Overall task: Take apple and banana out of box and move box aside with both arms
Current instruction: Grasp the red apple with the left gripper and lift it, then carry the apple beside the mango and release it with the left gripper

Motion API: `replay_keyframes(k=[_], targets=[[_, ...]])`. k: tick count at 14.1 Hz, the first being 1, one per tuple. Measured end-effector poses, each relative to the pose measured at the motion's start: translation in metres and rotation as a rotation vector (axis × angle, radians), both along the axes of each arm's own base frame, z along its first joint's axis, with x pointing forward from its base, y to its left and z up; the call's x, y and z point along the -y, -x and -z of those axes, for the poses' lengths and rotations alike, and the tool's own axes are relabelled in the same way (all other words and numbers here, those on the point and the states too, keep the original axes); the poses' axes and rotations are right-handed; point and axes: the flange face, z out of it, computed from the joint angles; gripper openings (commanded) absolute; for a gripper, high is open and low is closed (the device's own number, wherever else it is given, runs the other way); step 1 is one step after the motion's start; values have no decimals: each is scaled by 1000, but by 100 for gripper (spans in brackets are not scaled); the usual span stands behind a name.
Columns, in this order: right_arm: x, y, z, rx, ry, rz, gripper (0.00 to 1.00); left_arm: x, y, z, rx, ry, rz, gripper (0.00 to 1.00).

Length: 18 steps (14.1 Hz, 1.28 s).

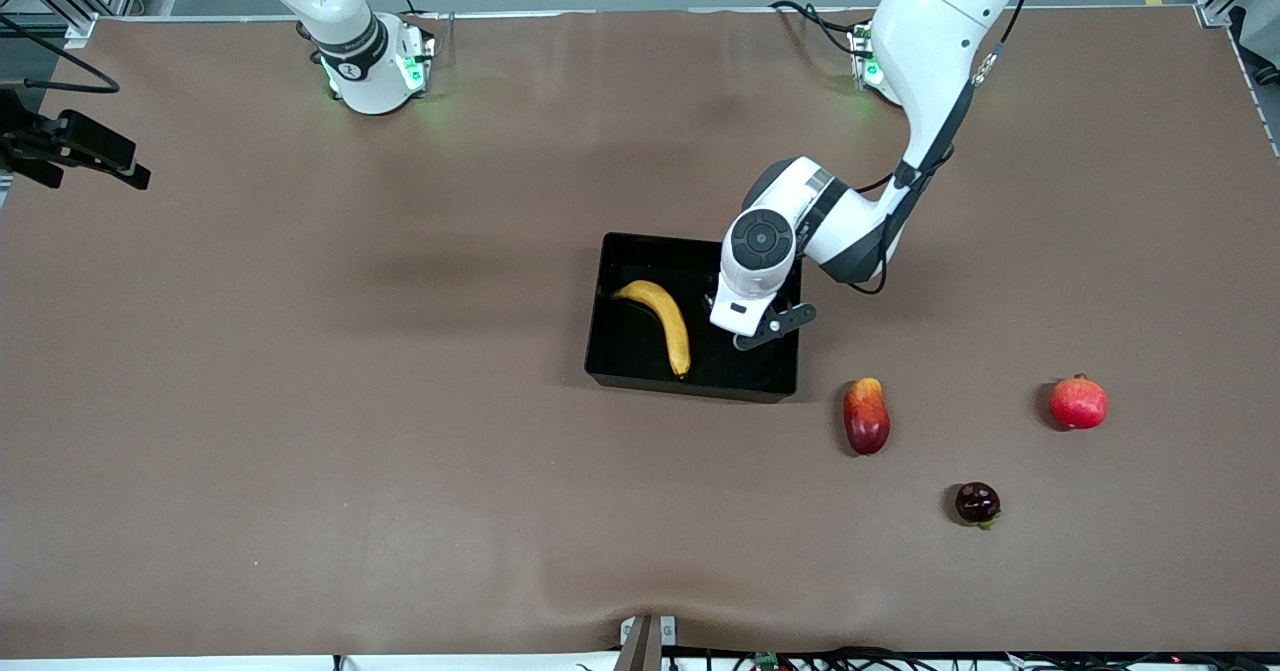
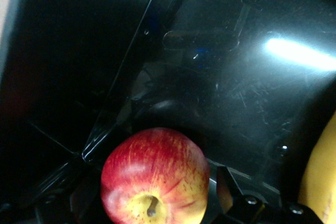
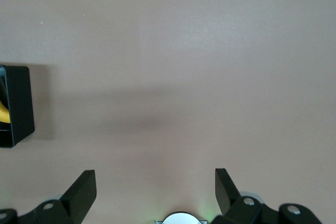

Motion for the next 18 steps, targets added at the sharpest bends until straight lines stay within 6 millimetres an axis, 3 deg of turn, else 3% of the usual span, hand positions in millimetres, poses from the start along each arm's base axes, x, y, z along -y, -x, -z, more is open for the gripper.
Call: replay_keyframes(k=[1,2,6,8,10,11,13,14,16,18], targets=[[0,0,0,0,0,0,100,0,0,1,-1,0,0,6],[0,0,0,0,0,0,100,0,-1,0,2,2,0,0],[0,0,0,0,0,0,100,7,-17,-22,36,24,-8,0],[0,0,0,0,0,0,100,7,-35,-60,37,5,-21,0],[-1,0,0,0,0,-1,100,-1,-56,-123,34,-26,-31,0],[-1,0,0,0,0,-3,100,-14,-68,-156,37,-30,-22,0],[-2,0,0,0,0,-4,100,-70,-95,-203,34,-21,19,0],[-2,0,0,-1,0,-3,100,-108,-107,-214,14,-21,41,0],[-2,0,0,-1,0,-3,100,-179,-127,-213,-25,-14,49,0],[-2,0,0,-1,0,-3,100,-238,-138,-195,-65,-5,32,0]])
